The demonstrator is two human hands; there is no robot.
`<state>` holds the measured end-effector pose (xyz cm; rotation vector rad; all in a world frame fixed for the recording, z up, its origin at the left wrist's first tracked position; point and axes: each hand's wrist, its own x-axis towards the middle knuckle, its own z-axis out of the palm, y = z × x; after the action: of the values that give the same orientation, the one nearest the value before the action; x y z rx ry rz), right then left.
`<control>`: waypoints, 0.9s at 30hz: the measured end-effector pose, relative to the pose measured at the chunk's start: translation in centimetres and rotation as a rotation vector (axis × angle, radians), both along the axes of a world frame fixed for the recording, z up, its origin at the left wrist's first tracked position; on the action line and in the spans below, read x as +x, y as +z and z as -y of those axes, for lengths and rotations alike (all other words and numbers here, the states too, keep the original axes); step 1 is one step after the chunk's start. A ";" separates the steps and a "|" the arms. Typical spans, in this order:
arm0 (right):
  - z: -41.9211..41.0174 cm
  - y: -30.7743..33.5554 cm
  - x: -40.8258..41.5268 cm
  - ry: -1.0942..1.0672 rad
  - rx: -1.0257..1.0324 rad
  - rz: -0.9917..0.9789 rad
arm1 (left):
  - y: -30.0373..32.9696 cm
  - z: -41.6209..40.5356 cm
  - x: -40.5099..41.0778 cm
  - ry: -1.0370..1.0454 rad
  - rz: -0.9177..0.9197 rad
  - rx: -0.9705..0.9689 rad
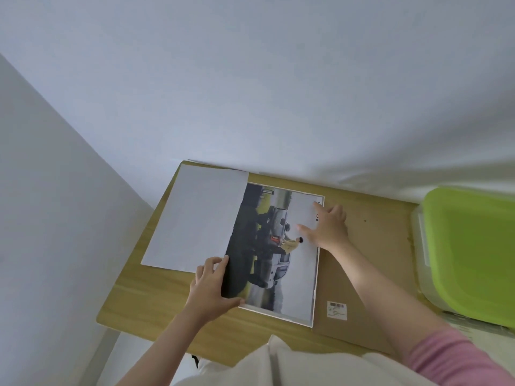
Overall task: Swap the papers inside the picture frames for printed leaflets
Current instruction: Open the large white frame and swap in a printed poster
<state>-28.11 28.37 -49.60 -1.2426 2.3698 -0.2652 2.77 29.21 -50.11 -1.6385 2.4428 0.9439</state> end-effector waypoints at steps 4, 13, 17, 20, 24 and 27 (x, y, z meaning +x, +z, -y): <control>1.0 -0.5 -0.4 0.011 0.090 -0.080 | -0.1 0.2 0.0 -0.015 0.003 -0.008; 1.0 -0.1 0.9 -0.056 0.015 -0.044 | 0.0 0.2 -0.1 -0.050 0.056 -0.053; -0.2 0.5 2.3 -0.148 -0.146 0.117 | 0.1 0.1 -0.1 -0.052 0.063 -0.062; -2.2 0.9 3.7 -0.242 -0.368 0.380 | 0.0 0.1 0.0 -0.053 0.059 -0.066; -5.9 0.4 6.1 -0.315 -0.441 0.433 | 0.0 0.1 0.0 -0.057 0.049 -0.069; -8.1 -0.7 7.5 -0.354 -0.461 0.399 | -0.1 0.0 0.2 -0.056 0.054 -0.064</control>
<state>-20.58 36.50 -50.27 -0.8279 2.2169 -1.1127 2.93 29.21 -50.25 -1.5836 2.4932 0.8118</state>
